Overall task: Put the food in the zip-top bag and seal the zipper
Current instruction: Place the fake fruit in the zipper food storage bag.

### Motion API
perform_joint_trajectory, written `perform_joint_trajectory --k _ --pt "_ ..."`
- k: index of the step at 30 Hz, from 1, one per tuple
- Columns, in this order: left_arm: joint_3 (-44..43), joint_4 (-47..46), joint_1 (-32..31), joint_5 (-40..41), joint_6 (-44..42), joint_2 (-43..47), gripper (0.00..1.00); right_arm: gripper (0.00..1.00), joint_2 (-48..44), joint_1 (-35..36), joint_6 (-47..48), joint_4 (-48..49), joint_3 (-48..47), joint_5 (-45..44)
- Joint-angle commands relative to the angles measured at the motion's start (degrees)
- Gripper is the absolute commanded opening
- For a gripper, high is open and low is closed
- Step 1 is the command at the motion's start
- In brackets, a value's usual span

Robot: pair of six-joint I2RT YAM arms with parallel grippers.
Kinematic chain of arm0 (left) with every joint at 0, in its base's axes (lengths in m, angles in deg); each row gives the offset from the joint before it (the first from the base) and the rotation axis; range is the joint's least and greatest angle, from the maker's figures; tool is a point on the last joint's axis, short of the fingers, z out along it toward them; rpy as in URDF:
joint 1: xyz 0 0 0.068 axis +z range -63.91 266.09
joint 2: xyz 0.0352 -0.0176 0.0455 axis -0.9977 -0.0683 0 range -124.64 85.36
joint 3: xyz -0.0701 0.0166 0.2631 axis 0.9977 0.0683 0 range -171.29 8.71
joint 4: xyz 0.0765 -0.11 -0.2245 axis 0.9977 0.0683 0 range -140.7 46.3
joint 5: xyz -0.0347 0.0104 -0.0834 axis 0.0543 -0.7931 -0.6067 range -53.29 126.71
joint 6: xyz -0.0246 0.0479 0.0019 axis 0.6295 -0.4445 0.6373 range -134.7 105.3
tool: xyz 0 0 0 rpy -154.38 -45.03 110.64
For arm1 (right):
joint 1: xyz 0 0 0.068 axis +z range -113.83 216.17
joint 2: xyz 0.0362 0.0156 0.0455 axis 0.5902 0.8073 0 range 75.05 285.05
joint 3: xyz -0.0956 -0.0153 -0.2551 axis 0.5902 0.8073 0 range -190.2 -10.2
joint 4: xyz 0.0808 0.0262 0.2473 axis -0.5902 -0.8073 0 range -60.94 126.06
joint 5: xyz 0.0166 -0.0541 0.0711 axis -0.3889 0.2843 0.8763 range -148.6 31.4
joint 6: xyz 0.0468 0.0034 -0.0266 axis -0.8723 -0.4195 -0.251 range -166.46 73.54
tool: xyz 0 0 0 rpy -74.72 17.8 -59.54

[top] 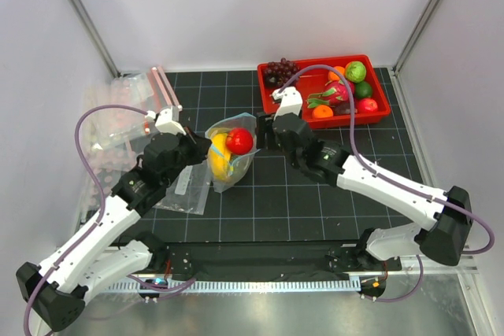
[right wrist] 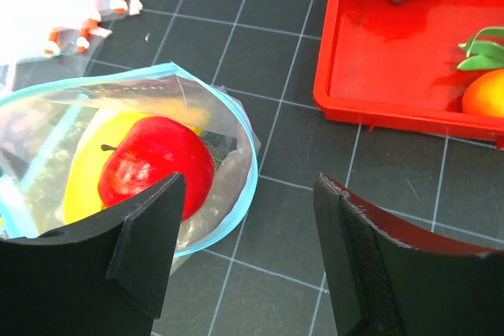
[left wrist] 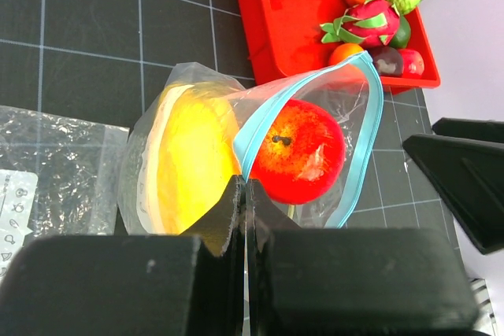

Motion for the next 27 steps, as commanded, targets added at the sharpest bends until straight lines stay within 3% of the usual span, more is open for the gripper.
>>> perform_joint_trajectory --k 1,4,11,15,24,27 --pt "0.0 -0.8 0.0 1.9 -0.3 1.1 0.00 0.71 2.0 0.3 -1.5 -1.3 -2.8 -1.6" --pt "0.0 -0.8 0.0 1.9 -0.2 0.9 0.00 0.67 3.3 0.4 -0.2 0.7 -2.3 -4.3" --pt "0.0 -1.0 0.0 1.9 -0.2 0.8 0.00 0.67 1.3 0.4 3.9 9.9 1.3 -0.8" --pt "0.1 -0.9 0.0 2.0 -0.2 0.6 0.00 0.45 2.1 0.4 5.8 12.8 0.1 4.2" --pt "0.0 -1.3 0.0 1.4 -0.2 0.2 0.00 0.43 7.4 0.4 7.0 14.9 -2.7 11.4" --pt "0.1 -1.3 0.0 1.6 -0.3 0.1 0.00 0.43 12.6 0.3 7.3 10.3 -6.9 13.7"
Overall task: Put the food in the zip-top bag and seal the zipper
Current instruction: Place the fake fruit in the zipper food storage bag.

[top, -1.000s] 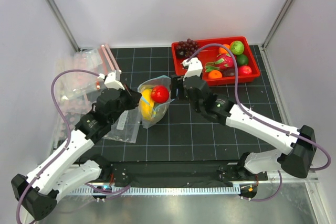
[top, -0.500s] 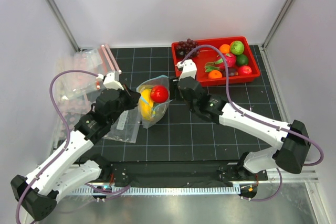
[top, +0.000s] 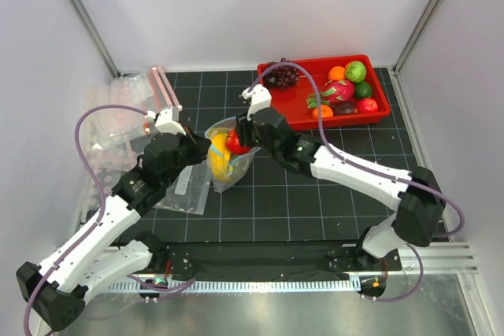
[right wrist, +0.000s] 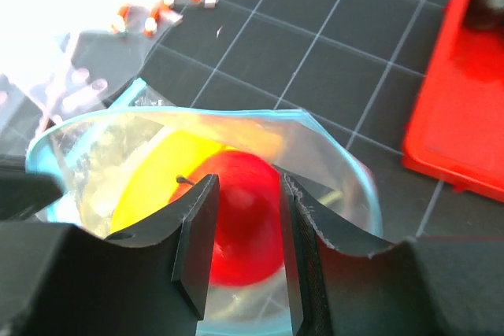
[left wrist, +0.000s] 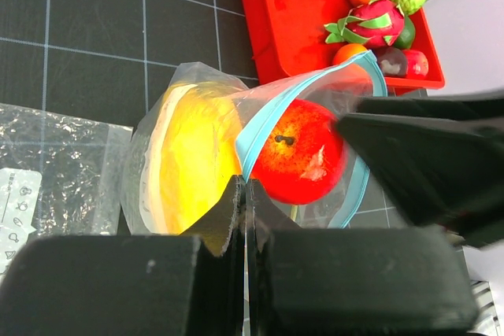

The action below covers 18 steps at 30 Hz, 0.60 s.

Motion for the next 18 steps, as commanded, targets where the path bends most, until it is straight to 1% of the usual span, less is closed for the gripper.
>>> perform_joint_trajectory --k 1,2,4,5,8,9,10,13,15,18 --pt "0.1 -1.6 0.0 1.1 -0.3 0.0 0.00 0.43 4.8 0.3 1.5 -2.8 -7.4 3.6" --pt "0.1 -1.6 0.0 1.0 -0.3 -0.2 0.00 0.43 7.2 0.4 1.8 -4.3 -8.5 5.2" --pt "0.1 -1.6 0.0 1.1 -0.3 -0.2 0.00 0.43 8.5 0.4 2.0 -7.3 -10.4 7.1" --pt "0.1 -1.6 0.0 1.1 -0.4 -0.4 0.00 0.43 9.2 0.4 2.1 -8.3 -10.9 9.7" --pt "0.1 -1.5 0.0 1.1 -0.4 -0.4 0.00 0.42 9.0 0.4 1.4 -11.0 -10.8 14.1" --pt "0.1 -1.4 -0.1 1.2 -0.4 -0.4 0.00 0.42 8.4 0.4 1.0 -11.6 -10.3 17.6" --pt "0.1 -1.5 0.0 1.2 -0.4 -0.3 0.00 0.41 8.1 0.4 0.4 -11.7 -9.6 19.3" --pt "0.3 -1.4 0.0 1.5 -0.4 0.0 0.00 0.41 7.8 0.6 -2.5 -14.8 -10.0 20.2" --pt "0.3 -1.5 0.0 1.7 -0.4 -0.2 0.00 0.40 8.0 0.8 -3.3 -16.5 -10.3 22.4" --pt "0.1 -1.5 0.0 1.6 -0.6 -0.7 0.00 0.39 8.3 1.2 -3.9 -16.8 -10.9 23.9"
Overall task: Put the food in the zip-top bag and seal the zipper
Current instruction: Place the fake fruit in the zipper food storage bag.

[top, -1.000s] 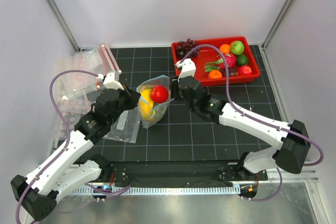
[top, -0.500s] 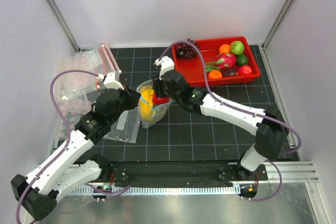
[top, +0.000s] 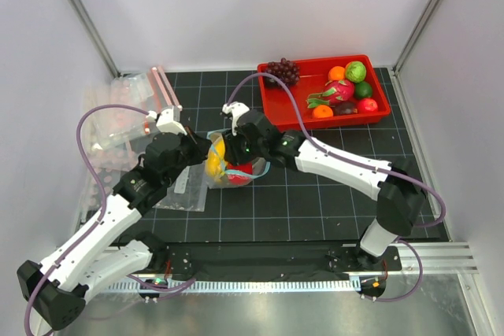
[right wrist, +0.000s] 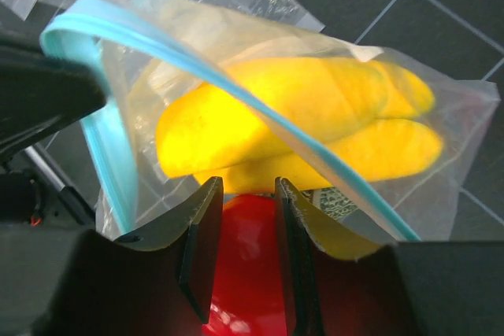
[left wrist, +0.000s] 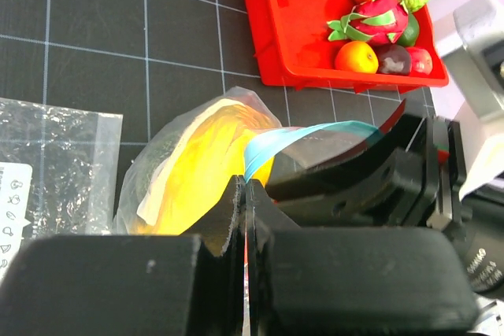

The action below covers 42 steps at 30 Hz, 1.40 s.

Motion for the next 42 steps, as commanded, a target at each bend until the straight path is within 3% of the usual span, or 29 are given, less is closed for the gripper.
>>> perform_joint_trajectory --k 1,8,16,26,30,36,42 --pt "0.0 -1.4 0.0 1.6 -0.5 -0.3 0.00 0.39 -1.8 0.8 -1.8 -2.1 -2.7 3.6" --pt "0.0 -1.2 0.0 1.8 -0.6 0.1 0.00 0.38 -8.7 0.9 -0.6 -1.1 0.1 -3.1" --pt "-0.1 -1.2 0.0 2.1 -0.6 0.2 0.00 0.34 -13.2 0.9 0.2 -5.6 -0.2 -4.1" --pt "0.0 -1.1 0.0 2.4 -0.8 0.2 0.00 0.30 -2.7 1.1 -0.3 -11.3 -3.7 0.2" --pt "0.0 -1.1 0.0 2.3 -0.8 0.3 0.00 0.30 -4.1 1.2 -0.2 -10.6 -3.0 0.2" --pt "0.0 -1.1 0.0 2.5 -0.8 0.5 0.00 0.37 -12.2 1.0 -0.3 -9.2 0.6 -4.6" --pt "-0.1 -0.9 0.0 2.7 -0.8 0.6 0.00 0.50 -17.9 1.1 -1.6 -15.2 0.2 -9.4"
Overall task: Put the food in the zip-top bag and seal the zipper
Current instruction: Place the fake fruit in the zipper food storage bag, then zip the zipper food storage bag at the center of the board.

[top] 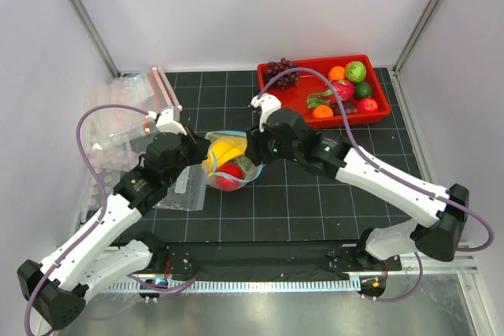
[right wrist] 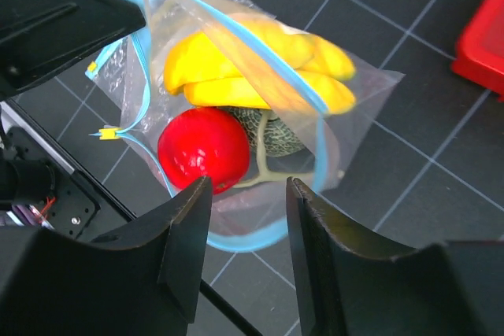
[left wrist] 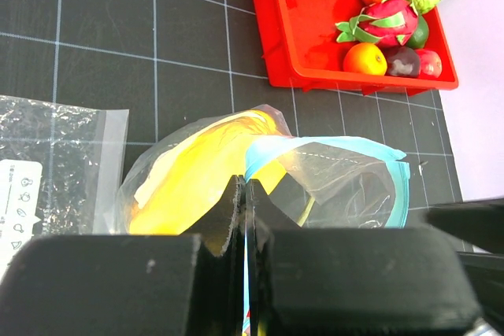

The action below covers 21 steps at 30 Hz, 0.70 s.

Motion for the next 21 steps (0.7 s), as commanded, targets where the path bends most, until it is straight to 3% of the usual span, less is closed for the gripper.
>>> perform_joint_trajectory --k 1,6,13,20,21 --pt "-0.1 -1.2 0.0 1.7 -0.5 0.9 0.00 0.50 -2.8 0.4 -0.9 -4.9 -1.1 -4.2" --pt "0.0 -1.2 0.0 2.0 -0.5 1.2 0.00 0.52 -4.5 0.7 -2.7 -7.7 0.2 -10.3" --pt "0.4 -2.5 0.0 0.3 -0.4 1.3 0.00 0.50 1.9 0.7 -3.1 -7.5 -0.2 -9.9" --pt "1.4 -7.1 0.0 -8.6 -1.1 2.0 0.00 0.01 3.7 0.7 -4.6 -3.2 0.1 -9.3" --pt "1.4 -7.7 0.0 -11.6 -1.2 2.0 0.00 0.01 2.7 0.7 -4.9 -3.0 0.4 -9.4"
